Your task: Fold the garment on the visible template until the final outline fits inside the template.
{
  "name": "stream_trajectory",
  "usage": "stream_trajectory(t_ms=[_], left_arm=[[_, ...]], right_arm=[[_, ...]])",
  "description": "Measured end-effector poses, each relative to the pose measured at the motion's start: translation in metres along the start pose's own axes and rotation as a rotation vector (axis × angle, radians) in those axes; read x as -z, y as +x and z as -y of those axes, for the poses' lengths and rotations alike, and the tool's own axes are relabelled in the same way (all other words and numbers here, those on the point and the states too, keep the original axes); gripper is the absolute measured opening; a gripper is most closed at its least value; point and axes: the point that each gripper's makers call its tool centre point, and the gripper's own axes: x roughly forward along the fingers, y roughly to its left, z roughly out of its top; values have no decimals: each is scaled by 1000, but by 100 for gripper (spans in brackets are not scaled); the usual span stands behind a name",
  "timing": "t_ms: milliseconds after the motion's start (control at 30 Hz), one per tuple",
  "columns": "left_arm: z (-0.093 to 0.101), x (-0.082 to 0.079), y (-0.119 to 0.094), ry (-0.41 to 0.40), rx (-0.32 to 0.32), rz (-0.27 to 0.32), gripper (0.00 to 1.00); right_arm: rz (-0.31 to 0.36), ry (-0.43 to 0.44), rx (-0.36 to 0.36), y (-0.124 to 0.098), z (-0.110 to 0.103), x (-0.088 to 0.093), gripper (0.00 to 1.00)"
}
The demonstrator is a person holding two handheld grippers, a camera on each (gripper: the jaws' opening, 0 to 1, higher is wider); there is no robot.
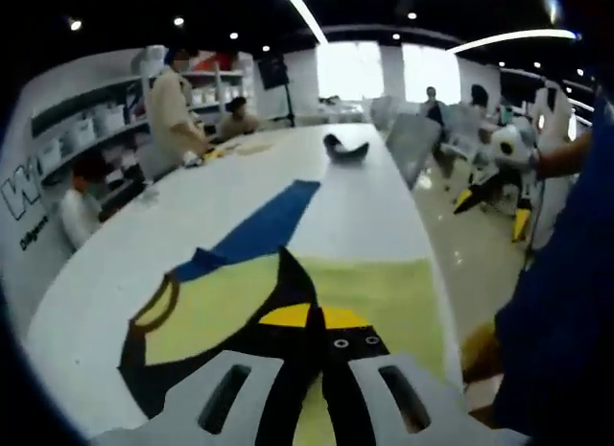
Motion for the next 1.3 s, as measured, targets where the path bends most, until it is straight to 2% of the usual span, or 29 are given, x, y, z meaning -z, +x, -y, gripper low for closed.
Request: stream_trajectory(t_ms=[267,367,833,1067,1300], left_arm=[[12,6,11,-14,-1,-4,1],[21,0,8,-14,2,10,1],[28,5,13,-34,13,9,1],[29,-7,22,-62,2,40,1],[26,-8,28,-84,-17,39,1]], right_arm=[[-3,8,0,-3,1,3,75],[-6,12,3,-3,2,4,75],[-3,15,-2,2,4,2,75],[-11,20,-2,1,6,4,75],[-10,20,-2,1,7,3,75]])
